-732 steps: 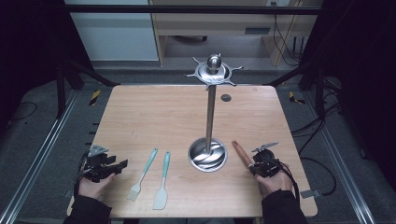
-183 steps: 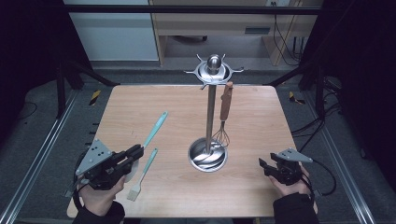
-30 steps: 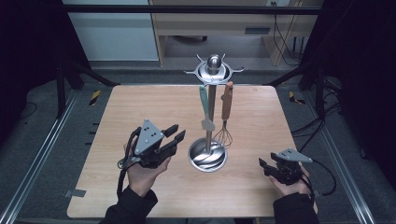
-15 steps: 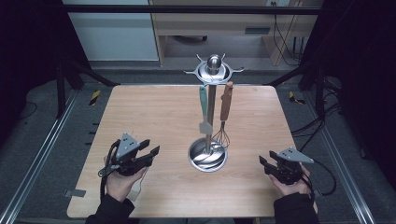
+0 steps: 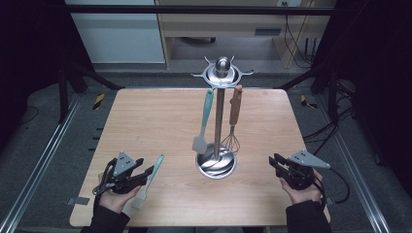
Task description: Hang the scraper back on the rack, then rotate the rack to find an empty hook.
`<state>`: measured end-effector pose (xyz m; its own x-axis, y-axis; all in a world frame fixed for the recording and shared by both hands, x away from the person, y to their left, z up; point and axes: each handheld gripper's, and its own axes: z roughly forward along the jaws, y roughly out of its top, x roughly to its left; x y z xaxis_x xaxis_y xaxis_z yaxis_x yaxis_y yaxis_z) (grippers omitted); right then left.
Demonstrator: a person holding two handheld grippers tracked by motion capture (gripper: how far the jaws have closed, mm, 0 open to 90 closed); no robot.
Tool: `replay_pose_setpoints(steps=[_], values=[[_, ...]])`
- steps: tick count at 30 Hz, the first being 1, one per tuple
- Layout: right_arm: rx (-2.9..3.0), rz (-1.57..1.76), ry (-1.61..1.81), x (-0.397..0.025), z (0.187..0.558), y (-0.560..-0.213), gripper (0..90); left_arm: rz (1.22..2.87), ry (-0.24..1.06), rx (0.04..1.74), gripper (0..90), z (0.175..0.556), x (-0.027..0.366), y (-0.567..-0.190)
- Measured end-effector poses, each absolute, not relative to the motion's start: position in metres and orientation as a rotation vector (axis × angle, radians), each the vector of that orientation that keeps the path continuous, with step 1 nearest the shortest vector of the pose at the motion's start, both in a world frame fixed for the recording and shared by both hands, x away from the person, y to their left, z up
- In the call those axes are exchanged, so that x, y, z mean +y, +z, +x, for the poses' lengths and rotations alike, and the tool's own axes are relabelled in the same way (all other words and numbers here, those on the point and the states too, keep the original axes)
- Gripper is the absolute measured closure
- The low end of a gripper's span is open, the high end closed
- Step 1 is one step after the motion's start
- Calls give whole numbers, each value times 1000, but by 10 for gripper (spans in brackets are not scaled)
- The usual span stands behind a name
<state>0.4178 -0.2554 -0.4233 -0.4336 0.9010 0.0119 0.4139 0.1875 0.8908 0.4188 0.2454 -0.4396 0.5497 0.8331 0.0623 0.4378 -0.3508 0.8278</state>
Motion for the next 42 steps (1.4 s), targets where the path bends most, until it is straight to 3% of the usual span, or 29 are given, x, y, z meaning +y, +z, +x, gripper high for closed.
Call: replay_pose_setpoints(steps=[9,42], values=[[1908,1153,1278,-242,411,-389,900,1992,633,1075,486,414,269,-454],[1717,852,1600,-173,416,-248,900,2005,586,1201,555,419,277,-460]])
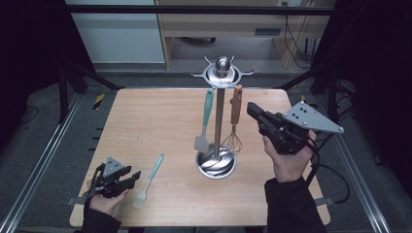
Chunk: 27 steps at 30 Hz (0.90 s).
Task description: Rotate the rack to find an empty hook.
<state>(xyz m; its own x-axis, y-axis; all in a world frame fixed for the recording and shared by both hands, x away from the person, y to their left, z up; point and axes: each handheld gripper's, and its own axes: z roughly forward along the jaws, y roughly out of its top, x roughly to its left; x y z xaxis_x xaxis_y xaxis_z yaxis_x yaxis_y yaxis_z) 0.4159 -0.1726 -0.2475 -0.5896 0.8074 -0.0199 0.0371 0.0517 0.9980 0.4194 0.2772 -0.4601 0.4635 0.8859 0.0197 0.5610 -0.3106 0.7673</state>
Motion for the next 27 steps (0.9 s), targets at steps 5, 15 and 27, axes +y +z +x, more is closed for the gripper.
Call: replay_pose_setpoints(steps=[5,15,27], values=[[1692,829,1617,-167,417,-232,900,2004,582,1213,558,420,278,-460],[1681,814,1605,-160,420,-218,900,2001,577,1226,561,421,278,-461],[1701,786,1596,-156,415,-213,900,2008,580,1235,557,421,278,-461]])
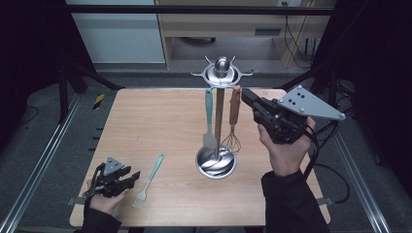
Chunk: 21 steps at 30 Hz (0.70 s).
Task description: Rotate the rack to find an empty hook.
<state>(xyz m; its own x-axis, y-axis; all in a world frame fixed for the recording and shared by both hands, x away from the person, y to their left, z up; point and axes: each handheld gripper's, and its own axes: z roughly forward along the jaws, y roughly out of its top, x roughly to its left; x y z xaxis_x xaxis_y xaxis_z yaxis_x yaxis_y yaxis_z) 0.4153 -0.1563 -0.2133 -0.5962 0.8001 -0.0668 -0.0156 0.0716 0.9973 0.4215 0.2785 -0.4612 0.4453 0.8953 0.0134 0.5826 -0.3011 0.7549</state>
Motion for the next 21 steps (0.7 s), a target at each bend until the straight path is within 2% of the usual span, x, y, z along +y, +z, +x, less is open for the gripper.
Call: replay_pose_setpoints(steps=[21], values=[[1768,709,1629,-133,413,-214,900,2011,578,1243,555,422,279,-461]])
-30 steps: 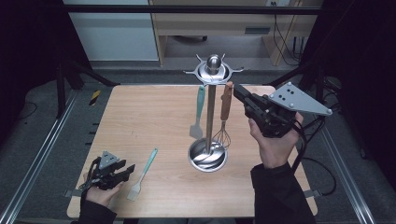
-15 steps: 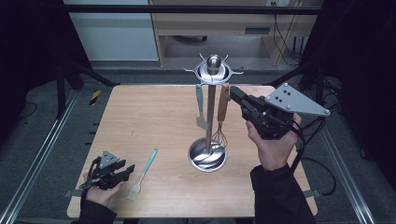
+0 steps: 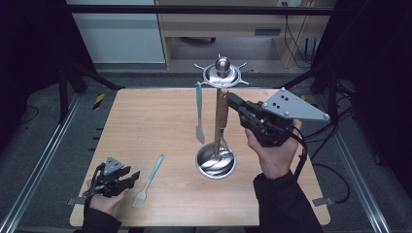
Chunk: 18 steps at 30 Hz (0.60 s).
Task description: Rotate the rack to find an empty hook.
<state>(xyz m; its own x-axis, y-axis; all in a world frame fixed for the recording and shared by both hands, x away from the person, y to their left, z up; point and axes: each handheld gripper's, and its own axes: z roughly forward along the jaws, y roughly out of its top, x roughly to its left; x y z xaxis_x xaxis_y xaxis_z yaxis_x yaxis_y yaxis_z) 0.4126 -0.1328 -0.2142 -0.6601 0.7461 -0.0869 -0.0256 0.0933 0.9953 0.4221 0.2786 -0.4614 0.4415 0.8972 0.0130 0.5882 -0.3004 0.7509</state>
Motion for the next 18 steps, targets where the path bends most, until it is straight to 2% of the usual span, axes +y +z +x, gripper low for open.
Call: replay_pose_setpoints(steps=[9,18], values=[[1788,696,1626,-124,414,-215,900,2010,575,1244,554,422,279,-461],[1763,767,1603,-151,416,-225,900,2011,576,1246,551,422,278,-462]])
